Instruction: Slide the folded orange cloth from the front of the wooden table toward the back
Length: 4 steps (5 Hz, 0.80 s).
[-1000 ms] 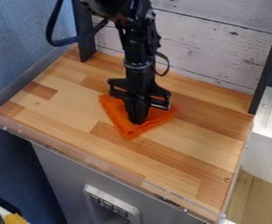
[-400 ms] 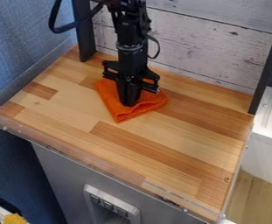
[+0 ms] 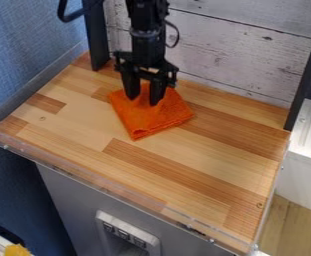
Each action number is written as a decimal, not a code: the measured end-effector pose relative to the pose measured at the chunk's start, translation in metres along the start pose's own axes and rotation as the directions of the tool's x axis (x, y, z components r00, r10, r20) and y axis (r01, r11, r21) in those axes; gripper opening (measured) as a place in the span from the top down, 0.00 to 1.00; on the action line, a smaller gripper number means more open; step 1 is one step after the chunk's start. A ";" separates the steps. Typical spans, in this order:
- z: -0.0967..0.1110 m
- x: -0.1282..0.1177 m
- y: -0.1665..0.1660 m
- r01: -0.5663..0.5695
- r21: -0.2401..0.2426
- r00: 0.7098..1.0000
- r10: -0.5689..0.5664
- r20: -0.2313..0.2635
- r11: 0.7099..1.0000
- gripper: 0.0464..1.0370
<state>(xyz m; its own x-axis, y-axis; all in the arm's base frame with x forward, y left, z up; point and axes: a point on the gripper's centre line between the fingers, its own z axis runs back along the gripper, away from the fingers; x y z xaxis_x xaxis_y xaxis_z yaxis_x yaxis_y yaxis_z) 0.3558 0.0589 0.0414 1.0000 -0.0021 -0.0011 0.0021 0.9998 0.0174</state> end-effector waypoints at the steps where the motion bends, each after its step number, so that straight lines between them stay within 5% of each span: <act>1: 0.010 0.012 0.007 0.007 -0.003 1.000 -0.007 -0.004 1.000 0.04; 4: 0.037 0.031 0.028 -0.007 -0.034 1.000 0.006 -0.019 0.999 0.04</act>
<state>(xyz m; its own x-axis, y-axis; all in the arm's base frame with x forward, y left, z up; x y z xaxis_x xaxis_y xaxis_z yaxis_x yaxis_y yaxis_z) 0.3870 0.0862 0.0787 0.9998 0.0047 -0.0199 -0.0051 0.9999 -0.0165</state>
